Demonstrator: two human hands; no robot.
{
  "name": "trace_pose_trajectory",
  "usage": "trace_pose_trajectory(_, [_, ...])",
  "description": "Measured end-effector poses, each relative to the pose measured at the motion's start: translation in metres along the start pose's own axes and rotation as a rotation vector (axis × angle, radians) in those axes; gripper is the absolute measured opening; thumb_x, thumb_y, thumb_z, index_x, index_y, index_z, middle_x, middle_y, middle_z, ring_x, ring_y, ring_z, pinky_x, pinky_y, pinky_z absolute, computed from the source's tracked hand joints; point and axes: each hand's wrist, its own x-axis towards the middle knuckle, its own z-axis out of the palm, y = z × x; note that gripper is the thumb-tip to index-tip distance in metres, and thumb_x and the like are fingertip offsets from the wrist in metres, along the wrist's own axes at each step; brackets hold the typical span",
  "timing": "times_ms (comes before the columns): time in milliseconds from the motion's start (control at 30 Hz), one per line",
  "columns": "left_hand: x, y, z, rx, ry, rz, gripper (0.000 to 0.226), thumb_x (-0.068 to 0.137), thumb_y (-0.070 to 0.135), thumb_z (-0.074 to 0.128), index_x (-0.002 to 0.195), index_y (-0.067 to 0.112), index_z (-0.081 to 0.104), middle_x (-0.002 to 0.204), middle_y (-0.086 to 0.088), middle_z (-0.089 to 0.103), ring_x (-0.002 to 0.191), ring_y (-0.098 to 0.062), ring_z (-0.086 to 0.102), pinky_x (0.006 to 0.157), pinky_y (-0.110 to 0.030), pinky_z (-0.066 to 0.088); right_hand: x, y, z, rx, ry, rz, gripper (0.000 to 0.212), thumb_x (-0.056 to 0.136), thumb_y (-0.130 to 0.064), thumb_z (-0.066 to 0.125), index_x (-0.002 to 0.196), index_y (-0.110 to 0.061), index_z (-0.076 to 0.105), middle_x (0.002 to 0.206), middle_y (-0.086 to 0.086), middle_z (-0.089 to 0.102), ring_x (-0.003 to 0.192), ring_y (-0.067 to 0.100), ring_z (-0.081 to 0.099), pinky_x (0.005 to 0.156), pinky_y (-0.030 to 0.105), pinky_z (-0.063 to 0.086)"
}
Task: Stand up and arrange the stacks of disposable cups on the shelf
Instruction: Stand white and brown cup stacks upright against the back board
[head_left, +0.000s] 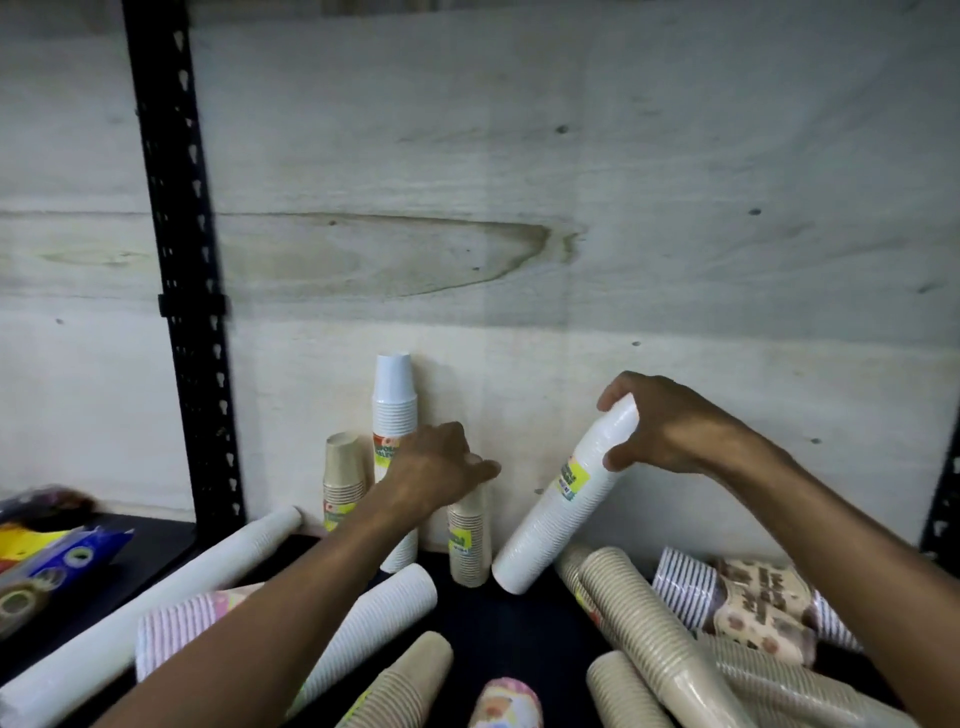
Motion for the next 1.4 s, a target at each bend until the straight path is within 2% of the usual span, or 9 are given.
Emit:
trace_pose_trajectory(200, [0.013, -0.002, 0.018, 0.017, 0.025, -0.023, 0.063, 0.089, 0.068, 0.043, 0.113, 0.012, 0.056, 0.113, -0.013, 0.065, 0.108, -0.032, 0.058, 0.083, -0.035, 0.044, 0.027, 0.003, 0.026, 0.339, 0.115, -0.168, 0.041, 0.074, -0.029, 0.081, 0.106, -0.04, 0.058, 0.117, 0.006, 0.058, 0.094, 0.017, 0.059, 0.072, 0.026, 0.046])
trace_pose_trajectory(367, [0.009, -0.009, 0.01, -0.096, -0.149, 0.003, 0.051, 0.088, 0.047, 0.042, 0.132, 0.02, 0.045, 0.112, -0.006, 0.068, 0.103, -0.028, 0.064, 0.086, -0.032, 0.044, 0.035, 0.002, 0.045, 0.503, 0.194, -0.155, 0.091, 0.079, -0.028, 0.08, 0.151, -0.029, 0.025, 0.145, 0.0, 0.044, 0.125, 0.018, 0.051, 0.107, 0.038, 0.043])
trace_pose_trajectory(533, [0.005, -0.015, 0.012, -0.029, -0.14, 0.102, 0.057, 0.088, 0.035, 0.06, 0.141, 0.025, 0.04, 0.12, -0.006, 0.065, 0.111, -0.023, 0.06, 0.082, -0.025, 0.042, 0.029, -0.007, 0.066, 0.554, 0.171, -0.161, 0.097, 0.077, -0.02, 0.082, 0.146, -0.023, 0.014, 0.118, -0.004, 0.046, 0.103, 0.019, 0.056, 0.085, 0.028, 0.047])
trace_pose_trajectory(667, [0.004, -0.018, 0.015, -0.071, -0.183, 0.138, 0.066, 0.085, 0.031, 0.07, 0.141, 0.024, 0.036, 0.116, -0.004, 0.065, 0.11, -0.022, 0.06, 0.087, -0.029, 0.046, 0.025, -0.008, 0.075, 0.607, 0.163, -0.149, 0.118, 0.073, -0.018, 0.086, 0.148, -0.027, -0.006, 0.13, 0.0, 0.041, 0.102, 0.02, 0.061, 0.086, 0.03, 0.049])
trace_pose_trajectory(867, [-0.001, -0.028, 0.027, -0.16, -0.209, 0.139, 0.09, 0.075, 0.019, 0.079, 0.143, 0.03, 0.022, 0.095, -0.002, 0.062, 0.092, -0.023, 0.064, 0.082, -0.032, 0.053, 0.021, -0.002, 0.093, 0.579, 0.039, -0.132, 0.089, 0.066, -0.035, 0.087, 0.127, -0.037, 0.021, 0.114, -0.011, 0.058, 0.101, 0.01, 0.064, 0.094, 0.041, 0.054])
trace_pose_trajectory(1067, [-0.012, -0.047, 0.061, -0.274, -0.236, 0.089, 0.129, 0.074, 0.017, 0.079, 0.148, 0.035, -0.025, 0.101, -0.001, 0.061, 0.078, -0.014, 0.064, 0.075, -0.026, 0.052, 0.014, 0.0, 0.104, 0.521, -0.11, -0.133, 0.086, 0.067, -0.029, 0.088, 0.131, -0.028, 0.03, 0.113, -0.012, 0.062, 0.104, 0.006, 0.063, 0.095, 0.038, 0.055])
trace_pose_trajectory(1200, [-0.012, -0.058, 0.077, -0.338, -0.227, 0.017, 0.108, 0.069, 0.018, 0.083, 0.146, 0.028, 0.007, 0.111, -0.006, 0.063, 0.095, -0.019, 0.065, 0.085, -0.029, 0.053, 0.01, -0.001, 0.11, 0.464, -0.155, -0.129, 0.077, 0.061, -0.039, 0.085, 0.126, -0.032, 0.043, 0.112, -0.012, 0.066, 0.101, 0.005, 0.064, 0.09, 0.039, 0.057])
trace_pose_trajectory(1300, [-0.012, -0.063, 0.084, -0.275, -0.236, 0.002, 0.076, 0.069, 0.03, 0.082, 0.129, 0.021, 0.036, 0.11, 0.001, 0.064, 0.097, -0.016, 0.064, 0.088, -0.034, 0.054, 0.005, -0.003, 0.12, 0.41, -0.226, -0.123, 0.067, 0.07, -0.029, 0.083, 0.124, -0.027, 0.044, 0.112, -0.008, 0.064, 0.091, 0.017, 0.071, 0.071, 0.04, 0.063])
trace_pose_trajectory(1400, [-0.013, -0.064, 0.088, -0.191, -0.24, 0.008, 0.055, 0.076, 0.035, 0.076, 0.118, 0.019, 0.044, 0.112, 0.001, 0.065, 0.098, -0.016, 0.064, 0.086, -0.031, 0.053, 0.005, -0.003, 0.126, 0.382, -0.215, -0.107, 0.062, 0.074, -0.027, 0.08, 0.124, -0.028, 0.043, 0.11, -0.006, 0.066, 0.083, 0.019, 0.073, 0.071, 0.041, 0.062])
